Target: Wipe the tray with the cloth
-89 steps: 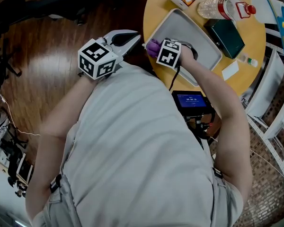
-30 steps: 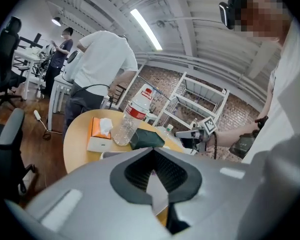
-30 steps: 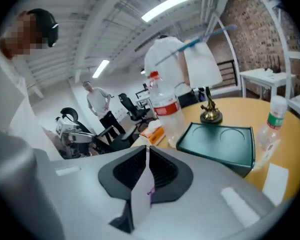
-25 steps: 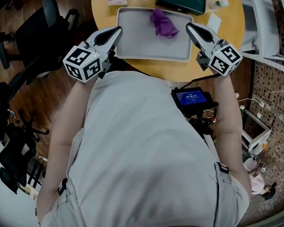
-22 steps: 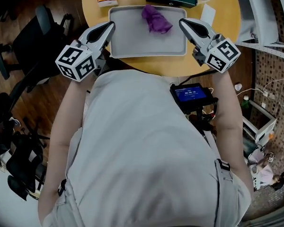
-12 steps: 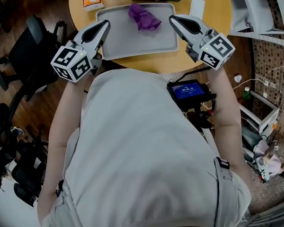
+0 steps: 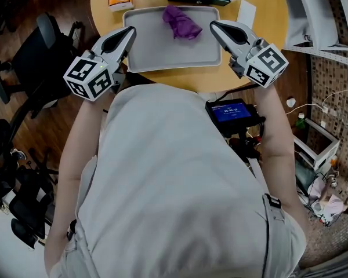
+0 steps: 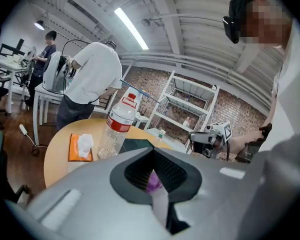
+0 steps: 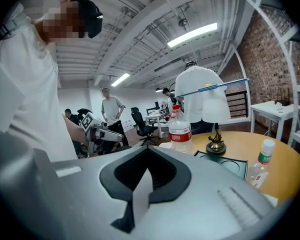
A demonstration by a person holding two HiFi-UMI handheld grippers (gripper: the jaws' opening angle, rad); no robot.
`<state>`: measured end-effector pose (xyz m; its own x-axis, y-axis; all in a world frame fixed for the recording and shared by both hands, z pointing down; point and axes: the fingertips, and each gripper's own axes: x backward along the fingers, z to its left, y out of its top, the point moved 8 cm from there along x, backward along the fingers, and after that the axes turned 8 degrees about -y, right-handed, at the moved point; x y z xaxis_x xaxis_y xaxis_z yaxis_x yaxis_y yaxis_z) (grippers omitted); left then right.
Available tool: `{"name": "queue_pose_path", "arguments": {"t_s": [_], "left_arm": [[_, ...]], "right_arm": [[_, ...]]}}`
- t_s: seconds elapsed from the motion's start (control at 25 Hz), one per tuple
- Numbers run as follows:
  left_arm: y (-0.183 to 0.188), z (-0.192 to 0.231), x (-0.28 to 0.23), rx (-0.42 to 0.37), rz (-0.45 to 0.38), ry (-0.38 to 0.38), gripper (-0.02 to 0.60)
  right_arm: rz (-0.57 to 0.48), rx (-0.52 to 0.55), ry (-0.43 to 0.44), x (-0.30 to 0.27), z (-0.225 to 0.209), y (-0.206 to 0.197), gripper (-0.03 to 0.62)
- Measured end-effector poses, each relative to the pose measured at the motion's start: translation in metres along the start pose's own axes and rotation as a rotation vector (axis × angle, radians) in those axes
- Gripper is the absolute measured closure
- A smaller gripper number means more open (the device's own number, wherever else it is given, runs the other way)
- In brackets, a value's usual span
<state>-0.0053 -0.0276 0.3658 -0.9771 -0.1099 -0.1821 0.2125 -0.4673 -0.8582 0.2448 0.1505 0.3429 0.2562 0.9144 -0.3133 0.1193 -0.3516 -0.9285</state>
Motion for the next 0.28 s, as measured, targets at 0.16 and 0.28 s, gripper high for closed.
{"name": "queue_pose_path", "arguments": {"t_s": [0.16, 0.28], "left_arm": [[-0.0020, 0.0008, 0.0021, 0.004, -0.001, 0.003, 0.581], [-0.0021, 0.0001, 0.0009, 0.006, -0.001, 0.002, 0.581]], "right_arm": [[0.001, 0.004, 0.002, -0.0015, 0.0011, -0.0005, 0.594], [0.002, 0.007, 0.004, -0.0014, 0.0006, -0.0003, 0.594]]}}
